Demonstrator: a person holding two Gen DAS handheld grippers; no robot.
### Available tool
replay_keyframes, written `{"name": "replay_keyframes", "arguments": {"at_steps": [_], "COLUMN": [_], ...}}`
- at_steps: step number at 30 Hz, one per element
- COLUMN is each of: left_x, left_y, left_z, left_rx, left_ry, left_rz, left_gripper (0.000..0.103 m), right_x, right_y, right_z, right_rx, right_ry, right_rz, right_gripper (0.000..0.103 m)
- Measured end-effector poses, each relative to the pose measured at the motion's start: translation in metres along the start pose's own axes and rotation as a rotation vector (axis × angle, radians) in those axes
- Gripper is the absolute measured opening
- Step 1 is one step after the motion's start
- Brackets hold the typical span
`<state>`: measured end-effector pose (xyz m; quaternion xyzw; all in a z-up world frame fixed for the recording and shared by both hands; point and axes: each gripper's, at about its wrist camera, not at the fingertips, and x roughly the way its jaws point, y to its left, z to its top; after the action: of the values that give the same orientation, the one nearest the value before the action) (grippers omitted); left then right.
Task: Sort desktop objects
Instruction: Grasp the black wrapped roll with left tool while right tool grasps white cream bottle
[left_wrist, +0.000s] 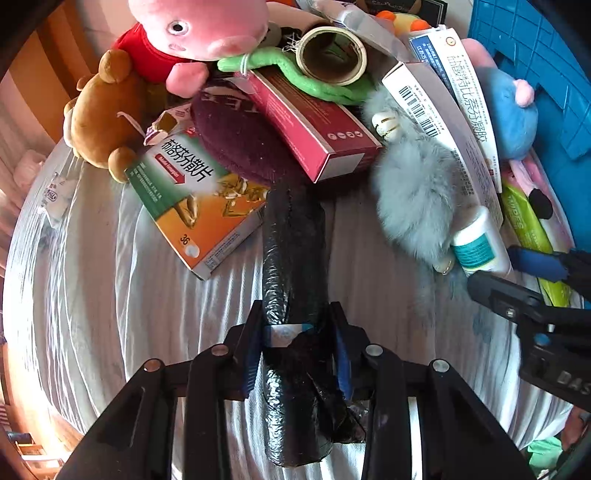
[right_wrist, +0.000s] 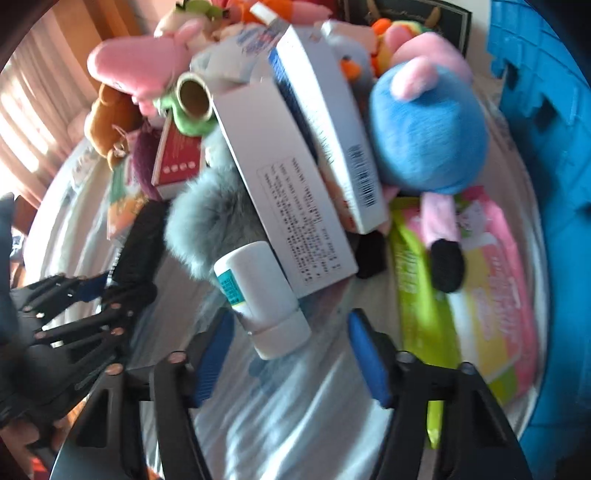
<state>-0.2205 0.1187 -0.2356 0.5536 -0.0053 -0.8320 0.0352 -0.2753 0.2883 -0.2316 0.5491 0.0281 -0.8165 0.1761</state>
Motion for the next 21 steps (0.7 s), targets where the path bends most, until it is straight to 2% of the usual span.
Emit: {"name": "replay_keyframes", "arguments": {"at_steps": [1,6,8,13,15,21], "left_x": [-0.002,-0.03,-0.05,-0.091,-0.096,-0.131], "left_y": [0.0,0.003,0.003,0.002,-0.004,-0.018], "left_z": [-0.001,-0.008,-0.009,-0.001,0.008,0.029], "left_rx": [-0.001,-0.016,-0.021,-0.02,-0.019,0.012], "left_ry": [0.001,-0.034,-0.068,-0.163,-0.189,-0.291], "left_rz": [-0.007,-0.032,-0.046,-0.058,-0.058,-0.067], "left_gripper": [0.032,0.032,0.032,0.032,0.032,0.032], "right_x": [0.004,-0.011,-0.027,-0.066,-0.076,-0.128], "right_y": [0.001,0.009,0.012,0.016,0.016,0.02], "right_z": [0.0,-0.005,-0.006,-0.001,0.001,0.014], "right_rx": [0.004,-0.02,-0.029,-0.044,-0.045,-0.04], "right_ry": [0.011,-0.006,-0.029,-0.098,-0.123,-0.253], "right_rz": [0.016,0.031,0.037,0.029,0.022,0.007], "right_gripper": [0.041,0.039,0.034,0.033,0.033,0.033]}}
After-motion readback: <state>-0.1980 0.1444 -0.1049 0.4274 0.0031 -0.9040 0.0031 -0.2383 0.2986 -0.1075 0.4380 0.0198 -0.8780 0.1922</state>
